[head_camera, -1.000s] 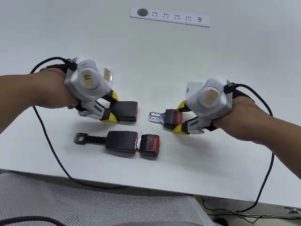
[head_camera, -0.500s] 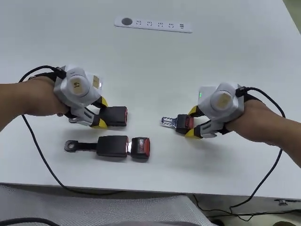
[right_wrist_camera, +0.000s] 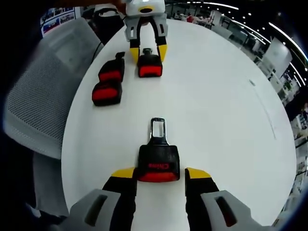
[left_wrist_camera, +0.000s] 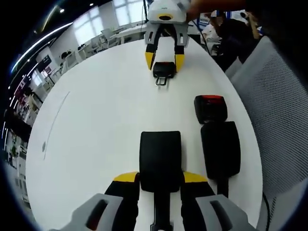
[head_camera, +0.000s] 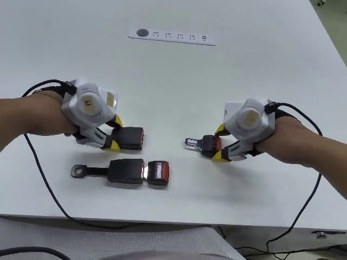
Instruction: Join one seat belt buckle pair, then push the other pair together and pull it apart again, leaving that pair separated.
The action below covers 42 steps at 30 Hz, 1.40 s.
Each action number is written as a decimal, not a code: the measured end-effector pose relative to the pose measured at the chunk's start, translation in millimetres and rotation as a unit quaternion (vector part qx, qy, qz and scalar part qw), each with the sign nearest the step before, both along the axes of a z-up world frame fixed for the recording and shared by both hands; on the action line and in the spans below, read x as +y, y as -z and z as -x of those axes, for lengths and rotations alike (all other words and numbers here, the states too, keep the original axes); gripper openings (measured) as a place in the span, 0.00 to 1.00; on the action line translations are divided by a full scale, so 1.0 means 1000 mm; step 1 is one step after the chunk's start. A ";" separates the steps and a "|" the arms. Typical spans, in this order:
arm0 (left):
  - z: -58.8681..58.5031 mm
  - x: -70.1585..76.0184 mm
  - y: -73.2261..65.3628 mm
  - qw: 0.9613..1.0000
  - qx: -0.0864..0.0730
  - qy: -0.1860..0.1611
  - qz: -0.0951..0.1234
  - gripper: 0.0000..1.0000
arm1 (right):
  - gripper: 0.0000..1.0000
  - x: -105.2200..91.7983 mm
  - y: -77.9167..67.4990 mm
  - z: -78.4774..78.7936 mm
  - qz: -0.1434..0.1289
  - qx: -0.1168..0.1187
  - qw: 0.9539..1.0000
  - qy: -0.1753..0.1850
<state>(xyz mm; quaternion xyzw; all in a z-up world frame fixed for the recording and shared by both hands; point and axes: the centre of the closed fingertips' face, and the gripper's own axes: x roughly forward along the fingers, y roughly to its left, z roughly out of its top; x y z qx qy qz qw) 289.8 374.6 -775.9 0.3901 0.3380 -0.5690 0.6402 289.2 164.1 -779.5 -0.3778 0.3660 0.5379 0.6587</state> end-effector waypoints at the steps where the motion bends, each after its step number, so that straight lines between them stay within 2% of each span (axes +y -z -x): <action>1: -0.002 0.002 0.000 1.000 -0.001 -0.003 -0.005 0.35 | 0.36 -0.001 -0.001 0.001 0.006 -0.005 1.000 -0.002; 5: -0.003 0.008 -0.002 1.000 -0.011 -0.001 -0.020 0.48 | 0.38 -0.002 -0.010 0.003 -0.002 -0.016 1.000 0.003; 10: -0.006 0.018 -0.016 0.999 -0.019 -0.037 0.005 0.49 | 0.39 -0.001 -0.027 0.009 -0.026 -0.029 0.999 0.029; 12: 0.001 0.020 -0.026 0.998 -0.017 -0.058 0.017 0.49 | 0.41 -0.001 -0.032 0.011 -0.041 -0.035 0.997 0.046; 17: 0.022 0.030 -0.035 0.994 -0.014 -0.105 0.040 0.57 | 0.47 -0.003 -0.037 0.021 -0.069 -0.032 0.994 0.080; 18: 0.024 0.031 -0.037 0.992 -0.014 -0.115 0.044 0.58 | 0.48 -0.003 -0.038 0.024 -0.072 -0.030 0.993 0.084; 21: 0.028 0.039 -0.043 0.984 -0.016 -0.163 0.073 0.60 | 0.51 -0.005 -0.043 0.031 -0.091 -0.030 0.990 0.104; 23: 0.034 0.044 -0.049 0.982 -0.017 -0.173 0.071 0.62 | 0.52 -0.006 -0.049 0.038 -0.097 -0.030 0.989 0.105; 26: 0.044 0.048 -0.053 0.979 -0.019 -0.190 0.072 0.67 | 0.54 -0.006 -0.051 0.043 -0.104 -0.032 0.988 0.111; 30: 0.054 0.062 -0.053 0.969 -0.019 -0.231 0.081 0.73 | 0.63 -0.008 -0.055 0.047 -0.114 -0.039 0.985 0.123; 32: 0.061 0.069 -0.050 0.964 -0.016 -0.250 0.085 0.75 | 0.64 -0.012 -0.052 0.050 -0.117 -0.036 0.984 0.131; 34: 0.067 0.071 -0.049 0.959 -0.006 -0.267 0.094 0.78 | 0.66 -0.014 -0.049 0.055 -0.120 -0.028 0.982 0.139; 35: 0.071 0.073 -0.047 0.956 0.000 -0.275 0.102 0.79 | 0.68 -0.013 -0.047 0.057 -0.131 -0.019 0.979 0.152; 38: 0.076 0.079 -0.044 0.951 0.003 -0.289 0.106 0.84 | 0.73 -0.015 -0.042 0.061 -0.141 -0.012 0.975 0.170; 40: 0.077 0.086 -0.040 0.947 0.004 -0.301 0.110 0.85 | 0.75 -0.017 -0.036 0.062 -0.145 -0.010 0.973 0.181; 42: 0.077 0.098 -0.033 0.944 0.006 -0.309 0.113 0.87 | 0.78 -0.014 -0.038 0.063 -0.156 -0.014 0.970 0.188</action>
